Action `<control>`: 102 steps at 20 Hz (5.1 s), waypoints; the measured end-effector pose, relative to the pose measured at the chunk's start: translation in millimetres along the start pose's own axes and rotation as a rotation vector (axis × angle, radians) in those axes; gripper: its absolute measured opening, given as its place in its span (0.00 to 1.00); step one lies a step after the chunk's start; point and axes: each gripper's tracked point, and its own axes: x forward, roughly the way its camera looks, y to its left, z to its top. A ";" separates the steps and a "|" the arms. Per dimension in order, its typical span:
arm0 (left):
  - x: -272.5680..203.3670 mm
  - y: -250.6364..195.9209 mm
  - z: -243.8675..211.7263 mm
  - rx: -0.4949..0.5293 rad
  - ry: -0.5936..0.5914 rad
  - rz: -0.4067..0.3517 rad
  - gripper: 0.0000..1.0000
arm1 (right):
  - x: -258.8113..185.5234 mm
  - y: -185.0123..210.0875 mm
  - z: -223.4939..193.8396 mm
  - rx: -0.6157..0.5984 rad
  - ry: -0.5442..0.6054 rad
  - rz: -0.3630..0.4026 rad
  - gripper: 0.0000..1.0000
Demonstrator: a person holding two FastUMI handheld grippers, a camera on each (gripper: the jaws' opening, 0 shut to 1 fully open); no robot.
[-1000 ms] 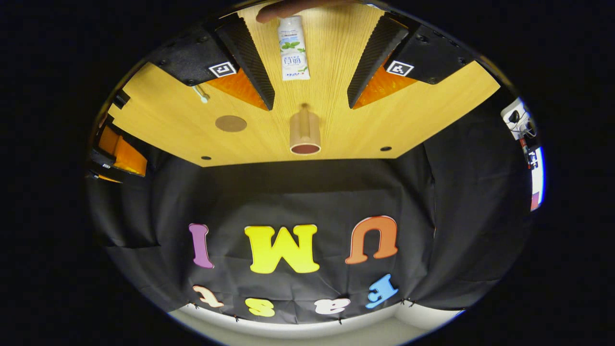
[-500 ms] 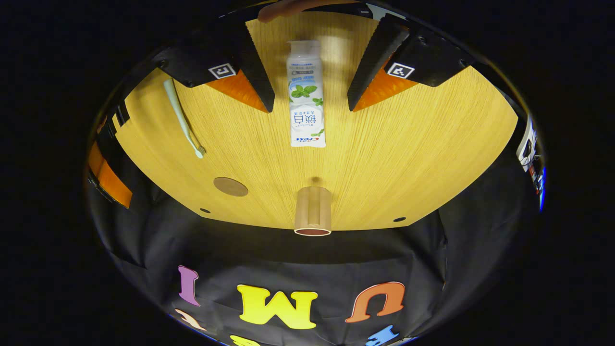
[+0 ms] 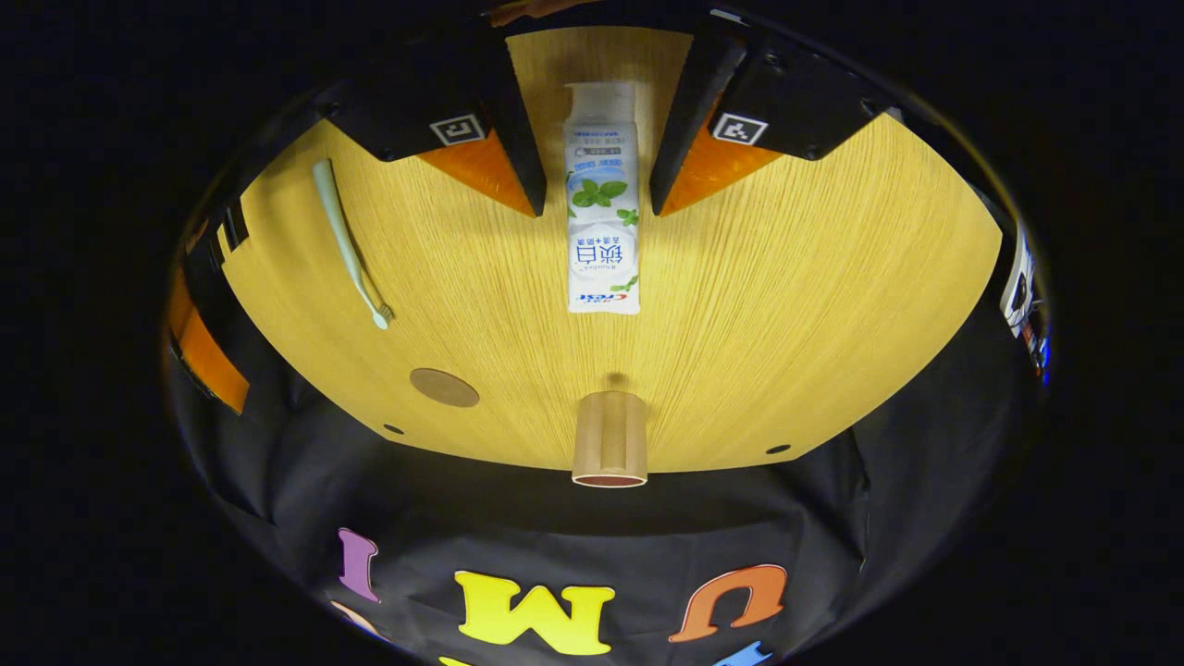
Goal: Put the toothbrush and toothpaste on the desktop into the cup, then pick up the cup and place it on the coaster on the desktop.
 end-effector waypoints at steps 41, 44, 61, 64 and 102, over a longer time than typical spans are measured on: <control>-66.7 16.1 92.7 0.028 -0.511 0.028 0.43 | 45.4 81.4 -149.8 0.098 0.611 0.132 0.02; -65.7 16.5 91.3 0.021 -0.502 0.024 0.43 | 43.9 80.9 -142.1 0.080 0.599 0.144 0.01; -66.2 31.8 140.0 -0.045 -0.568 0.056 0.43 | 0.7 60.9 3.6 0.057 0.092 0.176 0.00; -61.7 39.5 173.2 -0.062 -0.610 0.058 0.43 | -2.7 58.7 5.2 0.060 0.085 0.180 0.00; 90.7 24.4 305.3 0.051 -0.584 -0.086 0.75 | 13.2 37.7 -18.7 0.083 0.122 0.160 0.00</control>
